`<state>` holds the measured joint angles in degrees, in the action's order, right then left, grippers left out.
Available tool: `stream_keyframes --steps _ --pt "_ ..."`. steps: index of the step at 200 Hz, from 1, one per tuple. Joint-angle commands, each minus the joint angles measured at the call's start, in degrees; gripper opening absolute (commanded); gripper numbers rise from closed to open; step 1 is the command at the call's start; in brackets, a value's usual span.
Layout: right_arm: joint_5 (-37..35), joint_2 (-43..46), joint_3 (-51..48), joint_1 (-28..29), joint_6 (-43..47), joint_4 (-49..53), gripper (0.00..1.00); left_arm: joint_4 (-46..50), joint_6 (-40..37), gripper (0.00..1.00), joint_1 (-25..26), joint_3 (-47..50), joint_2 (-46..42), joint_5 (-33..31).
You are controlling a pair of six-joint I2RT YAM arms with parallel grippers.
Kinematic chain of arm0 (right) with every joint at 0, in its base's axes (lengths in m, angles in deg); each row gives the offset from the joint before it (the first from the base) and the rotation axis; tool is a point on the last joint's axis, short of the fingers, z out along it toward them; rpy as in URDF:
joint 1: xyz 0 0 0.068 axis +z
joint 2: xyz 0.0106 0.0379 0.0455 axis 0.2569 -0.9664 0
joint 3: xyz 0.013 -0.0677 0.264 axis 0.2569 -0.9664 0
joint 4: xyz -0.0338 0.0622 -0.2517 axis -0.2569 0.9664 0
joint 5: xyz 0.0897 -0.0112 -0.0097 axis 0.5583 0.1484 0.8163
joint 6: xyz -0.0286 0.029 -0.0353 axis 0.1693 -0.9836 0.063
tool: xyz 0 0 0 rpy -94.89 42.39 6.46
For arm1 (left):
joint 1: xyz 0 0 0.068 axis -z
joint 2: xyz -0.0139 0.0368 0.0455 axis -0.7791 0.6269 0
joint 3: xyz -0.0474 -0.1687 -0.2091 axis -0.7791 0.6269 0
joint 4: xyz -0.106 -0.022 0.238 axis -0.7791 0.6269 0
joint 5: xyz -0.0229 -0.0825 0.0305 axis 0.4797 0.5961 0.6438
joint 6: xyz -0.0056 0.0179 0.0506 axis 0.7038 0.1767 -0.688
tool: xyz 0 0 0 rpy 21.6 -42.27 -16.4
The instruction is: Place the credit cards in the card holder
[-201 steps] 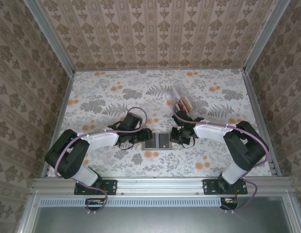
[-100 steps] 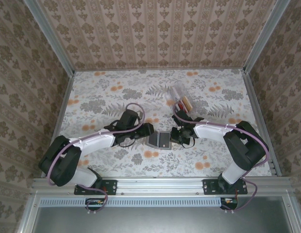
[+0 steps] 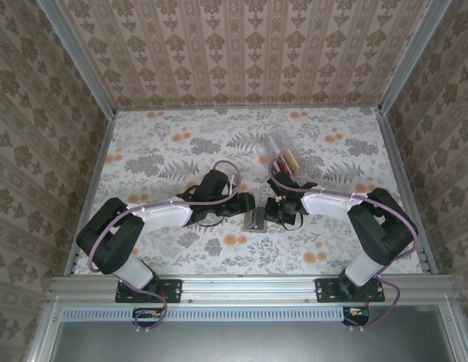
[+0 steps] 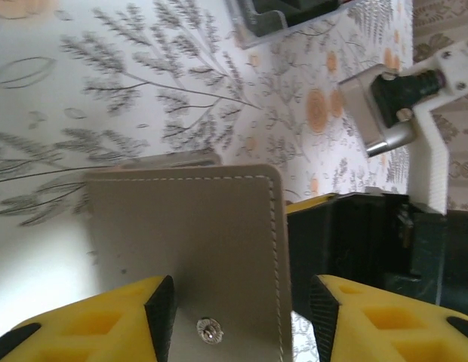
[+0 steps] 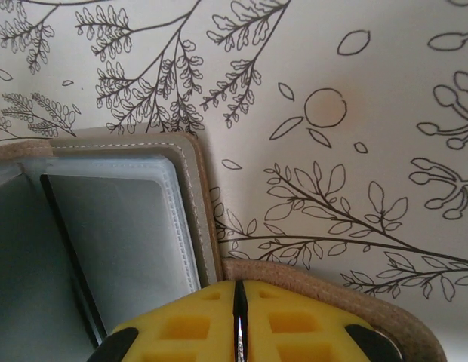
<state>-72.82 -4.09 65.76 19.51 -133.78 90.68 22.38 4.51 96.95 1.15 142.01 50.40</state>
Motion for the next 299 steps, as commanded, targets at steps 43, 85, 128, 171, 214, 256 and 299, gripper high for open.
stream_keyframes --steps 43,85,128,171,214,256,299 --pt "-5.90 12.51 -1.05 -3.22 -0.78 6.58 0.23 -2.41 1.07 0.58 0.56 -3.61 3.70 2.01" --pt "-4.44 17.36 -2.26 -4.24 -1.03 5.76 0.23 -2.86 1.15 0.59 1.37 -5.95 7.58 4.38" --pt "-2.36 16.72 -3.12 -4.24 -1.92 3.38 0.16 -4.22 4.82 0.64 1.63 -5.46 11.99 4.32" --pt "1.55 13.79 -3.32 -4.16 -2.22 -0.08 0.11 -8.96 8.27 0.51 1.82 -3.20 13.23 4.18" --pt "3.48 7.70 -2.48 -4.11 -3.06 -3.67 0.09 -5.83 7.00 0.42 1.75 -2.50 10.56 1.76" --pt "5.61 2.05 -1.98 -4.07 -3.30 -6.84 0.07 -5.68 5.71 0.42 1.77 -2.22 8.61 1.22" --pt "2.91 -0.48 -1.94 -4.07 -1.57 -2.61 0.07 -1.08 2.38 0.48 1.76 -2.18 3.79 -2.10"
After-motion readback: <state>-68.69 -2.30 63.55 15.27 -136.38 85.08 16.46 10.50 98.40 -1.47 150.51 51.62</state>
